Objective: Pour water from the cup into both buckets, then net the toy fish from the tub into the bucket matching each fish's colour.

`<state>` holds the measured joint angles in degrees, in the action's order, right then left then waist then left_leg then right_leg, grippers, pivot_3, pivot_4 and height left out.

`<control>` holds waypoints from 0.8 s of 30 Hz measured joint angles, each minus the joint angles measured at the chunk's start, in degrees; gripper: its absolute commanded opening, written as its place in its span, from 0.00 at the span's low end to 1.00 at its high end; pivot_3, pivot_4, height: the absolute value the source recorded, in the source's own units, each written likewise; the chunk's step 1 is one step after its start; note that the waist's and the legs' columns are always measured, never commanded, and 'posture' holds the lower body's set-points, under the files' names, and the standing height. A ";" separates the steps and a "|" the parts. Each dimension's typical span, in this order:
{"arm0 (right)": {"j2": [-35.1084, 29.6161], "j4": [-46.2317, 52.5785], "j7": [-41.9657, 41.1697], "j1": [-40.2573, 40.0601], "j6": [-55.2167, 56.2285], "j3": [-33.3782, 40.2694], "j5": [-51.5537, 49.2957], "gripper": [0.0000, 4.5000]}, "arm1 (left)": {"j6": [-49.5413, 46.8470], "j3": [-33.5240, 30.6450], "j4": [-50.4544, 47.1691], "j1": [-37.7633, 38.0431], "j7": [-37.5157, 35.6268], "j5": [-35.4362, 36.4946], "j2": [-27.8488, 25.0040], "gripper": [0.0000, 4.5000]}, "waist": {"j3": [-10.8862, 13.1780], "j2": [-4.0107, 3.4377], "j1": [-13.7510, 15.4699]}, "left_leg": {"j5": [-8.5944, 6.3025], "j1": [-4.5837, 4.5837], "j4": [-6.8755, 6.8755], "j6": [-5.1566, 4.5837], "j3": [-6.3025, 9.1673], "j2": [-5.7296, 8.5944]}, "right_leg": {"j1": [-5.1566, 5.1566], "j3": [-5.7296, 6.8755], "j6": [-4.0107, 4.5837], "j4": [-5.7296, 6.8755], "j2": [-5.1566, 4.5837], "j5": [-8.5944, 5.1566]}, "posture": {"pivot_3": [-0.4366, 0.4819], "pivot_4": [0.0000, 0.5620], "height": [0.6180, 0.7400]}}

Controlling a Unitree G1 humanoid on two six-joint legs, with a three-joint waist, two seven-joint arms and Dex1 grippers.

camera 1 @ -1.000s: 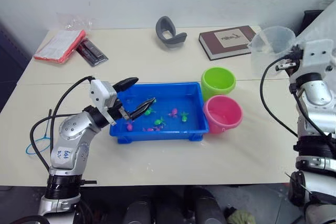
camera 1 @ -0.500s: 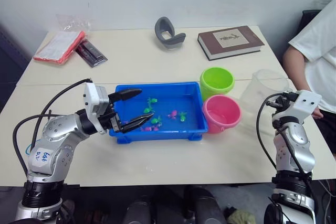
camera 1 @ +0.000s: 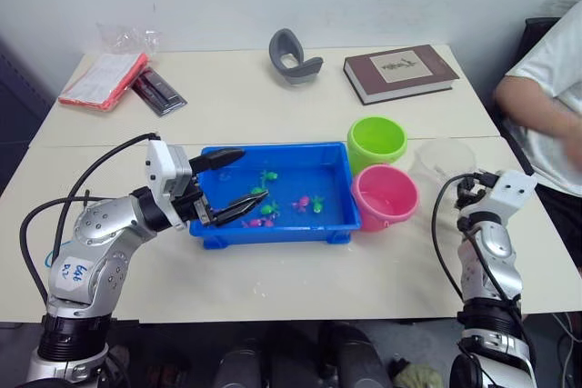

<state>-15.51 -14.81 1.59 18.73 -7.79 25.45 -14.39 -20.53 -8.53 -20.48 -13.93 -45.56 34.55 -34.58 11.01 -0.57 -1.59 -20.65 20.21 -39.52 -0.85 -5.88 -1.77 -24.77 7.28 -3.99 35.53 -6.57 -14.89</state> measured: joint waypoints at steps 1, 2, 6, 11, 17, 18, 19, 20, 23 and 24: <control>-0.01 1.31 -0.03 -1.06 -1.04 0.07 -0.46 0.92 | -0.02 -0.14 -0.20 0.03 0.47 0.00 0.06 1.00 | 0.00 0.00 0.01 | 0.00 0.01 0.00 0.00 0.00 0.00 | -0.01 0.00 0.00 -0.01 -0.01 0.00 | 0.48 0.27 1.00; -0.12 3.87 -0.21 -2.79 -2.82 0.08 -1.11 0.99 | -0.18 -0.54 -0.69 -0.04 1.53 0.08 0.48 1.00 | 0.00 0.00 0.07 | 0.00 0.02 0.00 0.00 0.01 0.00 | -0.01 0.00 0.00 -0.01 -0.04 0.00 | 0.48 0.27 1.00; -2.56 12.62 -2.07 -9.59 -8.50 0.08 -2.55 0.99 | -1.04 -2.04 -2.52 0.95 3.09 0.39 0.32 1.00 | 0.00 0.00 0.18 | -0.02 0.00 0.00 -0.04 0.02 0.02 | 0.04 -0.01 -0.01 -0.04 -0.08 0.00 | 0.48 0.27 1.00; -5.30 22.89 -5.95 -18.07 -15.16 2.36 -6.84 0.99 | -2.88 -2.13 -3.21 3.45 2.03 0.98 -0.69 1.00 | 0.00 0.01 0.20 | -0.04 -0.01 0.06 -0.02 0.03 -0.02 | 0.02 0.00 0.00 -0.19 -0.05 0.00 | 0.48 0.27 1.00; -6.59 29.40 -11.60 -21.95 -17.10 2.33 -10.79 0.99 | -2.59 -2.25 -1.87 3.59 0.68 0.92 -1.45 1.00 | 0.00 0.01 0.08 | -0.05 -0.08 0.22 0.00 -0.08 0.01 | 0.02 -0.10 0.01 -0.27 0.00 0.00 | 0.48 0.27 1.00; -6.74 29.44 -12.10 -21.97 -17.34 2.34 -11.15 0.99 | -2.51 -2.25 -1.16 3.62 0.51 0.82 -1.45 1.00 | 0.00 0.01 0.12 | -0.04 -0.10 0.22 0.00 -0.08 0.01 | 0.01 -0.10 0.01 -0.27 0.02 0.00 | 0.48 0.27 1.00; -6.85 29.44 -12.43 -22.00 -17.50 2.34 -11.51 0.99 | -2.43 -2.25 -0.78 3.67 0.39 0.71 -1.45 1.00 | 0.00 0.01 0.17 | -0.04 -0.09 0.22 0.00 -0.07 0.02 | -0.01 -0.08 0.01 -0.28 0.02 0.00 | 0.48 0.27 1.00; -6.89 29.44 -12.71 -22.00 -17.60 2.35 -11.67 0.99 | -2.31 -2.25 -0.69 3.68 0.33 0.64 -1.44 1.00 | 0.00 0.01 0.17 | -0.04 -0.09 0.22 0.00 -0.07 0.02 | -0.01 -0.08 0.01 -0.30 0.02 0.00 | 0.48 0.27 1.00; -8.09 29.45 -14.26 -22.26 -19.11 2.42 -13.04 0.99 | -1.85 -2.25 -0.59 3.67 0.29 0.36 -1.43 1.00 | 0.00 0.01 0.22 | -0.06 -0.08 0.22 -0.02 -0.08 0.04 | -0.01 -0.08 0.01 -0.36 0.01 0.00 | 0.48 0.27 1.00; -8.89 29.45 -15.12 -22.69 -19.95 2.46 -13.77 0.99 | -1.79 -2.25 -0.56 3.70 0.30 0.25 -1.43 1.00 | 0.00 0.01 0.24 | -0.06 -0.07 0.22 -0.03 -0.07 0.04 | 0.01 -0.08 0.00 -0.38 0.01 0.01 | 0.48 0.27 1.00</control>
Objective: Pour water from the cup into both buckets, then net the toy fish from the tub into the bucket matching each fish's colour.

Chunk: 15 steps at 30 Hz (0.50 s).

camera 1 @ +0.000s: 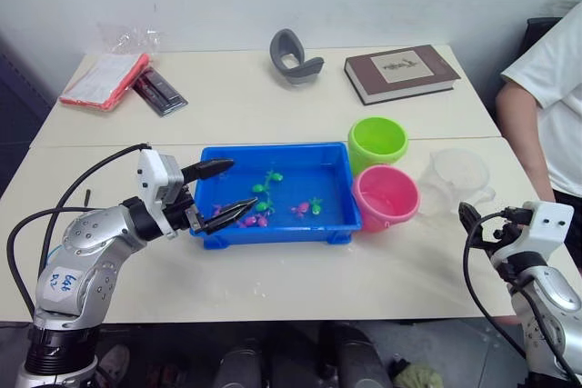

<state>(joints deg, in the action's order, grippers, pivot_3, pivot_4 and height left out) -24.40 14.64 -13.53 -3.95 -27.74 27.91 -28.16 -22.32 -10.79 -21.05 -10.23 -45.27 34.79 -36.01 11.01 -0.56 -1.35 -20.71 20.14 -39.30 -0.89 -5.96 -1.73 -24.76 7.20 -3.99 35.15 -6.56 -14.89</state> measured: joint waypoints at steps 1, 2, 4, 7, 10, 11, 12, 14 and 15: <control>-0.70 0.00 -1.04 -0.51 -0.44 0.00 -0.51 0.99 | 0.19 -0.01 -0.01 0.22 0.00 -0.08 0.00 1.00 | 0.00 0.00 0.06 | -0.01 0.00 0.00 -0.01 0.01 0.00 | 0.00 0.01 0.00 -0.03 0.00 0.00 | 0.48 0.27 1.00; -1.43 0.04 -2.16 -1.09 -0.94 0.01 -1.06 0.99 | 0.36 -0.03 -0.02 0.71 0.00 -0.12 0.00 1.00 | 0.00 0.00 0.11 | -0.01 0.00 0.02 -0.02 0.01 0.00 | 0.00 0.02 0.00 -0.04 0.00 0.00 | 0.48 0.27 1.00; -2.75 0.11 -4.78 -1.91 -1.38 0.82 -3.03 0.99 | 0.43 -0.30 -0.01 2.06 -0.02 -0.18 -0.01 1.00 | 0.00 0.00 0.14 | -0.02 0.02 0.03 -0.04 0.00 -0.01 | -0.01 0.02 0.00 -0.06 0.00 0.00 | 0.48 0.27 1.00; -7.29 2.10 -11.02 -3.02 -0.89 3.53 -6.09 0.99 | 0.71 -2.72 -0.13 4.30 -0.05 -0.02 -0.53 1.00 | 0.00 0.00 0.20 | -0.07 0.01 0.04 -0.11 -0.04 -0.02 | -0.01 -0.01 -0.02 -0.08 -0.01 0.01 | 0.48 0.27 1.00; -15.40 4.01 -19.70 -2.86 5.62 5.72 -4.89 0.99 | -0.46 -9.37 -0.29 8.49 0.70 1.62 -1.70 1.00 | 0.02 0.04 -0.19 | -0.15 -0.01 0.09 -0.18 -0.11 -0.06 | 0.04 -0.09 -0.02 -0.10 0.00 0.01 | 0.48 0.27 1.00; -17.69 4.27 -22.38 -2.33 7.84 6.19 -4.39 0.99 | -0.63 -11.80 -0.15 9.67 1.46 1.77 -1.86 1.00 | 0.03 0.05 -0.19 | -0.16 -0.01 0.11 -0.18 -0.11 -0.06 | 0.04 -0.09 -0.01 -0.10 0.01 0.01 | 0.48 0.27 1.00; -19.32 4.55 -24.81 -1.25 9.57 6.30 -4.35 0.99 | -0.53 -14.34 0.35 10.82 2.43 1.71 -2.03 1.00 | 0.07 0.16 -0.21 | -0.17 -0.05 0.12 -0.16 -0.10 -0.11 | 0.06 -0.09 -0.01 -0.10 0.03 0.00 | 0.48 0.27 1.00; -20.66 5.51 -28.69 0.90 10.45 5.61 -5.51 0.99 | 0.59 -18.59 2.24 12.74 4.39 0.33 -2.04 1.00 | 0.08 0.34 -0.09 | -0.15 -0.16 0.13 -0.11 -0.05 -0.16 | 0.06 -0.02 0.03 -0.10 0.05 0.01 | 0.48 0.27 1.00; -21.76 5.78 -31.38 1.76 10.52 4.05 -6.45 0.99 | 1.39 -20.58 3.54 14.21 5.60 -1.00 -2.04 1.00 | 0.11 0.40 -0.09 | -0.16 -0.18 0.13 -0.10 -0.06 -0.16 | 0.06 -0.02 0.06 -0.10 0.04 0.01 | 0.48 0.27 1.00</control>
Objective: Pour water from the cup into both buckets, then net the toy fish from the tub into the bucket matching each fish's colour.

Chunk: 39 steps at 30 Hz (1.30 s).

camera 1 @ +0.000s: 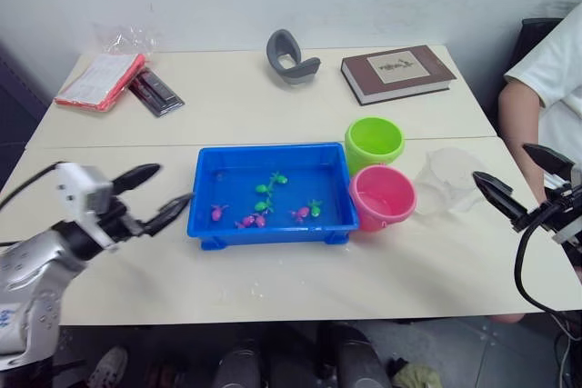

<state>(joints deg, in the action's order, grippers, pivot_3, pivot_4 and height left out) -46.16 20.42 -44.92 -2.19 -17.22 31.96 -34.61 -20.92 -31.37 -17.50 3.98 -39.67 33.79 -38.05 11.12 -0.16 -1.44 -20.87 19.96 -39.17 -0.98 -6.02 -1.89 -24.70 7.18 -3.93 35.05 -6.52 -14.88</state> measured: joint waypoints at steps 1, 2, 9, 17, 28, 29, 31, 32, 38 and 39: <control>-0.98 0.19 -3.03 0.83 0.03 -2.09 -0.82 0.99 | 0.60 -1.98 1.28 1.58 1.46 -1.56 0.00 1.00 | 0.03 0.04 0.01 | -0.01 0.00 0.00 0.00 0.00 0.01 | -0.01 0.00 0.00 -0.02 -0.02 0.00 | 0.48 0.27 1.00; -1.16 0.35 -5.84 1.81 0.57 -3.90 -1.33 0.99 | 1.12 -3.59 2.53 3.00 2.78 -2.96 0.03 1.00 | 0.07 0.12 0.03 | -0.01 0.01 0.00 -0.01 0.00 0.01 | -0.01 0.01 0.01 -0.04 -0.03 0.00 | 0.48 0.27 1.00; 3.13 0.50 -18.32 7.82 12.84 -16.66 1.34 0.99 | 2.23 -17.15 0.47 14.94 15.49 -6.06 10.48 1.00 | 0.01 0.64 0.21 | -0.23 0.12 0.00 0.03 0.00 -0.07 | 0.03 0.19 -0.03 -0.28 -0.19 0.04 | 0.48 0.27 1.00; 4.55 -1.35 -27.62 5.69 14.73 -24.75 0.53 0.99 | 2.32 -26.32 -0.61 29.94 23.33 -6.05 22.88 1.00 | -0.13 1.00 1.73 | -0.65 0.17 -0.04 -0.29 0.01 -0.06 | 0.13 0.34 -0.07 -0.89 -0.26 0.06 | 0.48 0.27 1.00; 5.30 -2.98 -29.42 4.68 14.46 -24.69 -0.88 0.99 | -8.63 -21.85 -2.74 24.17 25.23 -1.89 12.38 1.00 | -0.21 1.07 2.84 | -0.46 0.13 -0.04 -0.16 0.13 -0.31 | 0.08 0.48 0.40 -0.59 -0.13 0.20 | 0.48 0.27 1.00; 5.28 -2.84 -29.19 4.49 14.45 -24.75 -0.76 0.99 | -11.58 -20.14 -1.25 21.40 25.62 -2.23 8.71 1.00 | -0.20 1.02 2.83 | -0.43 0.09 -0.04 -0.15 0.11 -0.30 | 0.06 0.48 0.45 -0.48 -0.11 0.18 | 0.48 0.27 1.00; 5.86 -2.42 -28.32 5.64 14.57 -25.45 -0.25 0.99 | -16.51 -17.40 1.28 14.07 26.96 -2.53 2.19 1.00 | -0.23 1.08 2.88 | -0.24 0.14 -0.04 -0.01 0.16 -0.31 | -0.03 0.54 0.53 -0.32 -0.06 0.20 | 0.48 0.27 1.00; 5.92 -1.67 -27.68 5.80 14.72 -25.39 0.07 0.99 | -18.80 -15.91 2.51 11.16 27.52 -2.77 -0.77 1.00 | -0.25 1.07 2.83 | -0.25 0.12 -0.04 0.02 0.14 -0.32 | -0.03 0.51 0.54 -0.28 -0.06 0.20 | 0.48 0.27 1.00; 6.13 0.72 -24.52 2.54 15.00 -25.52 2.67 0.99 | -24.13 -5.44 22.09 -5.96 26.01 -7.20 -9.81 1.00 | -0.26 1.06 2.58 | -0.07 0.23 -0.01 0.42 -0.20 -0.31 | -0.37 0.50 0.55 0.08 0.08 0.19 | 0.48 0.27 1.00; 6.21 1.51 -23.98 2.29 15.05 -25.52 3.07 0.99 | -24.04 -3.24 25.29 -8.13 25.08 -8.09 -10.52 1.00 | -0.28 1.10 2.51 | -0.07 0.23 -0.01 0.41 -0.36 -0.31 | -0.46 0.52 0.49 0.12 0.11 0.23 | 0.48 0.27 1.00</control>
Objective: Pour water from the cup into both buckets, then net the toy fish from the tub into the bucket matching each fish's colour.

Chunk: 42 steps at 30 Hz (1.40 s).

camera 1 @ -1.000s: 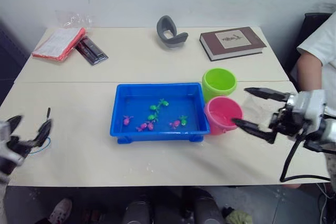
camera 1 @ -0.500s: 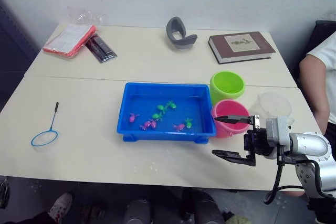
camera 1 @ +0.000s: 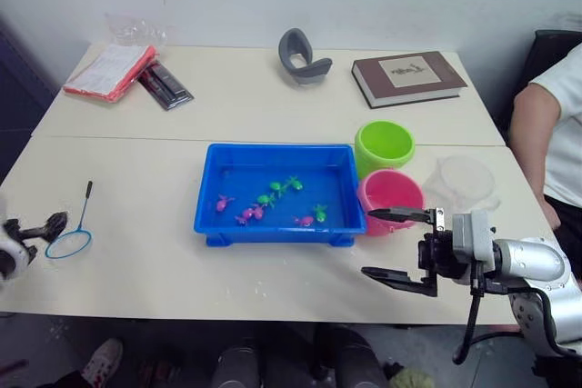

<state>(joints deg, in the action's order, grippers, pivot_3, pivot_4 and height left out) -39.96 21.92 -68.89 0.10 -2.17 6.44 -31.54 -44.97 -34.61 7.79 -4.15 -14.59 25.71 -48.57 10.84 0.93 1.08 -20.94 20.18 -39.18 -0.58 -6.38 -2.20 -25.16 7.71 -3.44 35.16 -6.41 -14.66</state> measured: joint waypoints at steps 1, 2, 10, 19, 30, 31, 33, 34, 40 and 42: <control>0.07 0.46 0.63 -0.15 0.02 0.03 0.14 0.99 | 0.25 1.91 3.30 -2.42 -0.69 -0.88 -0.38 1.00 | -0.01 0.01 -0.01 | 0.01 -0.03 0.00 -0.03 -0.08 0.02 | -0.02 0.00 -0.01 0.08 -0.01 0.00 | 0.48 0.27 1.00; 0.13 0.77 1.31 -0.24 0.02 -0.02 0.26 0.99 | 0.78 3.83 7.17 -5.09 -1.47 -1.87 -0.88 1.00 | -0.03 0.06 0.01 | 0.02 -0.02 0.00 -0.04 -0.14 0.05 | -0.07 -0.01 -0.04 0.09 0.00 0.02 | 0.48 0.27 1.00; 0.17 2.46 3.90 -0.21 -0.50 -1.07 1.18 0.99 | 8.45 15.23 35.76 -22.95 -5.46 -10.93 -1.85 1.00 | -0.14 0.27 0.01 | 0.07 -0.02 -0.01 -0.10 -0.40 0.17 | -0.25 -0.16 -0.09 0.30 0.10 0.05 | 0.48 0.27 1.00; 0.17 3.79 7.51 0.28 -1.84 -1.28 1.18 1.00 | 15.17 18.94 50.79 -31.74 -10.92 -14.29 -1.62 0.31 | -0.16 0.26 0.17 | 0.22 -0.13 -0.01 -0.15 -0.48 0.33 | -0.29 -0.22 -0.10 0.49 -0.04 0.06 | 0.48 0.27 1.00; 0.19 4.24 11.81 2.85 -6.85 -1.01 -1.73 1.00 | 21.68 16.22 48.00 -27.24 -24.40 -11.77 -2.87 0.01 | -0.13 0.34 0.03 | 0.24 -0.03 -0.06 -0.18 -0.45 0.31 | -0.37 -0.24 -0.11 0.57 -0.26 0.07 | 0.48 0.27 1.00; 0.02 4.80 12.39 3.84 -8.74 -0.91 -2.99 1.00 | 24.65 14.73 44.45 -25.47 -28.11 -10.03 -2.83 0.01 | -0.08 0.46 -0.04 | 0.24 0.04 -0.12 -0.14 -0.42 0.22 | -0.40 -0.21 -0.11 0.56 -0.26 0.07 | 0.48 0.27 1.00; -1.47 5.64 12.94 7.36 -13.34 -1.16 -6.10 1.00 | 28.81 12.91 33.84 -22.65 -36.98 -6.14 -3.76 0.01 | -0.08 0.59 -0.04 | 0.20 0.15 -0.32 -0.06 -0.25 0.08 | -0.37 -0.21 -0.06 0.50 -0.24 0.07 | 0.48 0.27 1.00; -2.49 5.90 12.97 10.25 -16.61 -1.49 -8.42 1.00 | 29.74 13.02 27.09 -20.62 -42.73 -4.26 -5.56 0.01 | -0.04 0.58 -0.28 | 0.16 0.19 -0.42 -0.03 -0.24 0.02 | -0.38 -0.29 -0.02 0.45 -0.24 0.08 | 0.48 0.27 1.00; -7.01 6.48 15.05 24.02 -34.24 -5.83 -15.72 1.00 | 28.84 20.34 1.70 -20.79 -61.52 0.95 -11.73 0.01 | -0.04 -0.13 -0.68 | 0.06 0.13 -0.44 -0.13 -0.32 0.05 | -0.33 -0.57 0.09 0.36 -0.18 0.01 | 0.48 0.27 1.00; -7.45 5.56 15.88 27.76 -39.92 -9.58 -15.55 1.00 | 27.02 28.12 -4.31 -22.99 -65.38 0.66 -11.04 0.01 | -0.02 -0.12 -0.71 | 0.09 0.19 -0.53 -0.15 -0.34 0.04 | -0.36 -0.44 0.08 0.38 -0.04 0.02 | 0.48 0.27 1.00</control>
<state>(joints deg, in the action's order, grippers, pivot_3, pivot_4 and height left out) -47.41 27.49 -53.01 27.86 -42.09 -3.14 -47.09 -17.94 -6.49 3.48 -27.13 -79.97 26.37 -59.61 10.81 0.81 0.37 -20.85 20.37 -39.71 -0.73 -6.72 -2.15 -25.52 7.26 -3.36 35.54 -6.46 -14.64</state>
